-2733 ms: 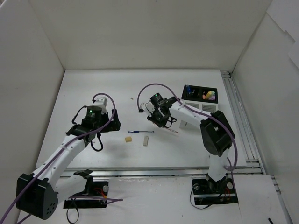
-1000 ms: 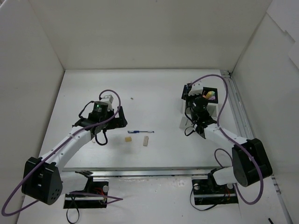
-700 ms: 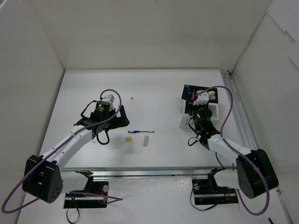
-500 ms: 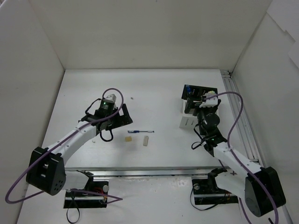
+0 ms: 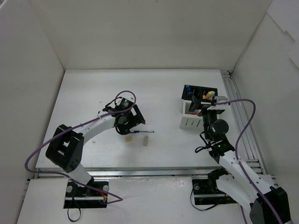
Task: Sort the stationery into containers
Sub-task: Pick up the pen from the center of the board.
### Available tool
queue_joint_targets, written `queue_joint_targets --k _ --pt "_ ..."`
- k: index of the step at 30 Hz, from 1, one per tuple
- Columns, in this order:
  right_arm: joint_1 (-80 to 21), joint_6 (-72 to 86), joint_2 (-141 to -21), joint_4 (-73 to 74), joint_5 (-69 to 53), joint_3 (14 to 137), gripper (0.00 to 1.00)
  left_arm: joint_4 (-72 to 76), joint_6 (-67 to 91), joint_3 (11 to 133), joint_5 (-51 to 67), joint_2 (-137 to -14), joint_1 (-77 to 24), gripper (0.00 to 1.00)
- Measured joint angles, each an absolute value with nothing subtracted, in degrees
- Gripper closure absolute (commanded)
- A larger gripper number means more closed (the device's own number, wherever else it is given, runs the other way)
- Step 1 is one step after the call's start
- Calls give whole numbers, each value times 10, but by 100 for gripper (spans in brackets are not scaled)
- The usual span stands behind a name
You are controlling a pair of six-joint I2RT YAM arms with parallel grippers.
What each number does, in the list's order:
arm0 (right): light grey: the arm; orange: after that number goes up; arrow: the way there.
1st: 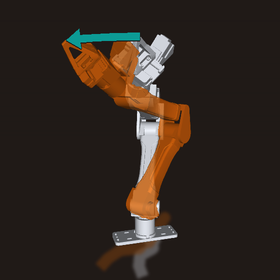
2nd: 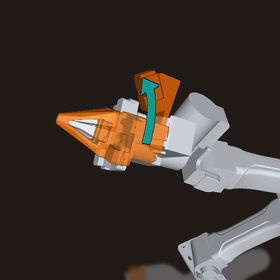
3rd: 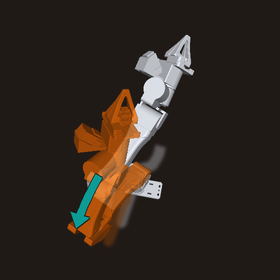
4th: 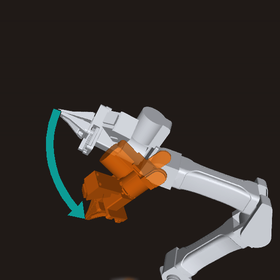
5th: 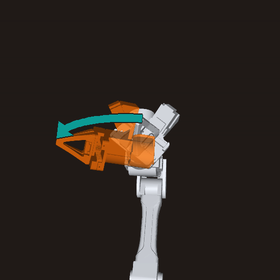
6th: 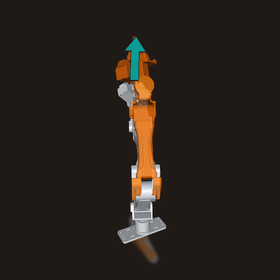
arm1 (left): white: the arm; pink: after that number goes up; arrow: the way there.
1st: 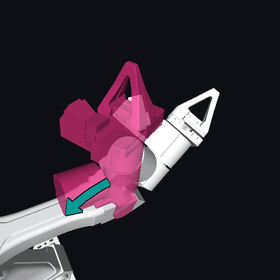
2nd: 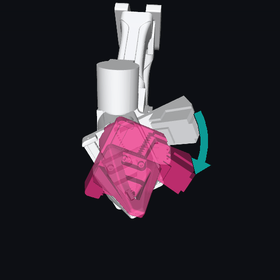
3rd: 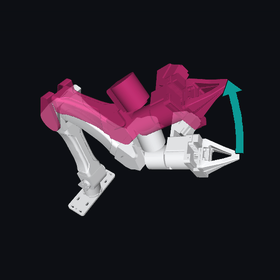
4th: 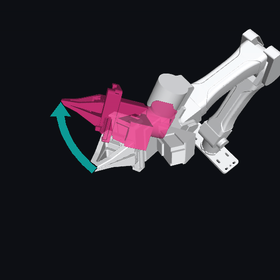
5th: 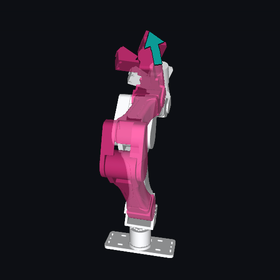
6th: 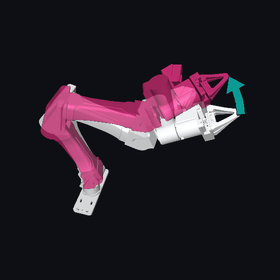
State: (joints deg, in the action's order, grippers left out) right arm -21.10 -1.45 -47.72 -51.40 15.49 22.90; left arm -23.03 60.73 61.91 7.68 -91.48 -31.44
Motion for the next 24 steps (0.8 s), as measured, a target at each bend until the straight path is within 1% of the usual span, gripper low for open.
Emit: queue_joint_targets --k 5,11,15,18,19,22,24 --pt "-211 -14 -462 -496 172 229 2 -267 672 628 51 -946 -326 0" --pt "-211 -12 -459 -480 178 229 2 -304 741 628 10 -952 -336 1" --pt "-211 -12 -452 -472 183 229 2 -317 770 654 -7 -983 -338 4" --pt "-211 -12 -445 -470 189 229 2 -328 779 687 -19 -1014 -338 9" --pt "-211 -12 -444 -469 191 229 2 -326 783 696 -21 -1021 -337 14" --pt "-211 -13 -444 -467 193 229 2 -324 788 713 -22 -1046 -338 20" --pt "-211 -13 -444 -464 193 229 2 -324 789 717 -22 -1061 -338 22"
